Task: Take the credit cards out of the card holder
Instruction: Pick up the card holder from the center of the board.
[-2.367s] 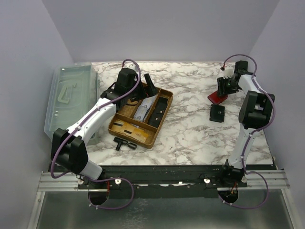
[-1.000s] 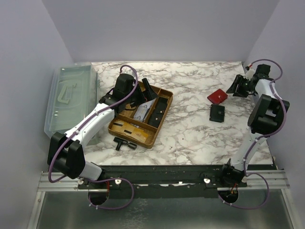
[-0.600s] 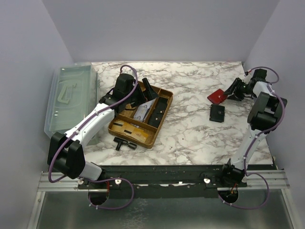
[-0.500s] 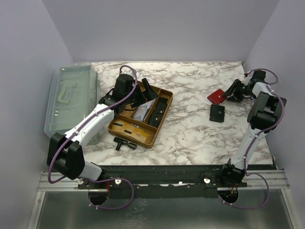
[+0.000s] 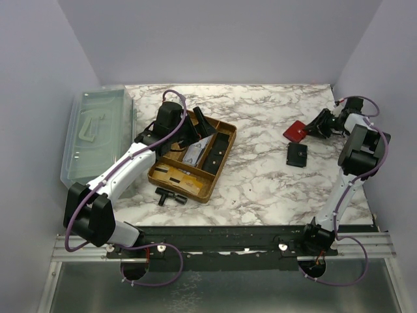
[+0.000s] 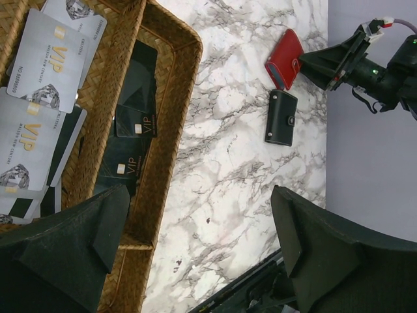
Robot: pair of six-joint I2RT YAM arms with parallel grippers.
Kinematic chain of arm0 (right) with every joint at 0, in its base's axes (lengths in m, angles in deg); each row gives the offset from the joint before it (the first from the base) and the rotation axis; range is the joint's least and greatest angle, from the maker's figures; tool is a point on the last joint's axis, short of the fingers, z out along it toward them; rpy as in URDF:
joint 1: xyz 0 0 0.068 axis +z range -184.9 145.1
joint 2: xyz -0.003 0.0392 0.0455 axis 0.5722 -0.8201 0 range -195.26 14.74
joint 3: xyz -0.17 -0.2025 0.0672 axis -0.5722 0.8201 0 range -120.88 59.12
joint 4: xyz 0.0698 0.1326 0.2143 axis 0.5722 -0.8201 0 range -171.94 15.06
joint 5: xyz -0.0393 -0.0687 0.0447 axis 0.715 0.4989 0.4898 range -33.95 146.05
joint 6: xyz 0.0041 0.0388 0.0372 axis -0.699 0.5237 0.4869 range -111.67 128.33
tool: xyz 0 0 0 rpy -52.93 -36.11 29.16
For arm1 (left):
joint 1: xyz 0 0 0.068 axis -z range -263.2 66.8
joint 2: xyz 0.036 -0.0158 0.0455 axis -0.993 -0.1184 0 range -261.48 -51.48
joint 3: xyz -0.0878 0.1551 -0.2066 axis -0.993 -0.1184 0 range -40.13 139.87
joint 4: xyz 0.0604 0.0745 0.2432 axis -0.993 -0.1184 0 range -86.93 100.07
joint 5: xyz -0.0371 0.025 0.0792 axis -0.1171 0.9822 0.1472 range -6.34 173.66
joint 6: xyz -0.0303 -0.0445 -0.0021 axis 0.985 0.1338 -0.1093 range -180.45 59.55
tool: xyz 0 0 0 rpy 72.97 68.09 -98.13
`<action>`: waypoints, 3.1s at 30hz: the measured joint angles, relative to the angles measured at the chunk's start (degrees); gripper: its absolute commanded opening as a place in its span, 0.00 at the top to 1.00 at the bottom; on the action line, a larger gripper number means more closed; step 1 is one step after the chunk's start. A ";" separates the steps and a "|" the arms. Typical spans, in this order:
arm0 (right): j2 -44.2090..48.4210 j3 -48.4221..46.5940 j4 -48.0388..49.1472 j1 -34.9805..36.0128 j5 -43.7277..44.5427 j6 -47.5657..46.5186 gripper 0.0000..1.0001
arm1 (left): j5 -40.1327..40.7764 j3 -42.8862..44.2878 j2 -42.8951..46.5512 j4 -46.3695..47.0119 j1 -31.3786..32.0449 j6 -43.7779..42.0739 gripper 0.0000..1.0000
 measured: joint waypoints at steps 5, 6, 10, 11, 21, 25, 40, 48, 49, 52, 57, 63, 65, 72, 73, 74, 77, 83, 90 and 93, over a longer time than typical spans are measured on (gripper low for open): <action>-0.55 0.28 1.66 -0.74 -1.07 1.31 0.70 | -0.02 0.00 0.00 0.00 0.02 0.44 0.01; -0.59 0.46 1.95 -0.90 -1.55 1.53 0.71 | -0.02 0.00 0.00 0.00 0.07 0.50 0.01; -0.57 1.90 4.26 -1.49 -3.58 2.21 0.71 | -0.02 0.00 -0.07 0.00 0.17 0.68 0.01; -0.57 2.27 4.76 -1.62 -4.04 2.40 0.71 | -0.02 0.00 -0.11 0.00 0.17 0.72 0.01; -0.50 3.50 7.48 -1.97 -8.13 4.13 0.71 | -0.11 0.33 -1.49 0.02 0.39 0.79 0.01; -0.52 3.93 7.93 -1.97 -8.90 5.55 0.71 | -0.17 0.68 -1.53 0.04 0.50 0.79 0.01; -2.58 3.93 10.03 -1.97 -13.14 8.57 0.99 | -0.46 0.87 -2.03 0.44 1.09 1.46 0.01; -2.64 5.20 14.62 -1.97 -18.45 9.70 1.00 | -1.11 1.09 -2.64 0.94 1.79 1.49 0.01; -2.64 5.81 15.78 -1.97 -19.37 10.08 1.00 | -1.18 1.09 -2.69 1.01 1.81 1.51 0.01; -2.64 7.08 18.23 -1.97 -21.97 11.82 1.00 | -1.40 1.09 -2.78 1.38 1.99 1.64 0.01; -1.57 8.55 21.24 -1.95 -25.03 13.40 1.00 | -2.14 1.09 -2.78 2.75 2.05 1.79 0.01; 0.70 10.97 24.11 -1.66 -27.87 14.88 1.00 | -3.87 1.07 -3.45 5.95 2.10 2.75 0.01; 1.55 11.72 24.70 -1.33 -28.63 15.08 1.00 | -4.57 1.07 -4.02 7.19 2.25 3.13 0.01; 5.29 14.45 25.35 0.33 -31.30 15.15 1.00 | -6.58 0.90 -5.42 10.80 2.84 4.50 0.01; 5.75 14.78 25.33 0.66 -31.63 15.06 1.00 | -6.82 0.79 -5.64 11.34 2.99 4.70 0.01; 6.23 15.08 25.29 1.05 -32.02 14.97 1.00 | -7.08 0.72 -5.90 11.74 3.13 4.94 0.01; 7.69 15.91 24.96 2.25 -32.85 14.12 1.00 | -7.85 0.61 -7.19 13.53 3.69 5.62 0.01; 10.75 17.20 22.03 4.63 -34.12 10.49 1.00 | -9.70 0.50 -10.93 17.66 5.42 6.84 0.01; 15.50 19.04 16.74 6.91 -36.92 6.78 1.00 | -12.00 0.57 -16.72 23.15 7.78 7.15 0.01; 18.08 19.39 14.62 7.93 -38.56 6.03 1.00 | -12.57 0.52 -18.91 25.97 8.50 7.17 0.01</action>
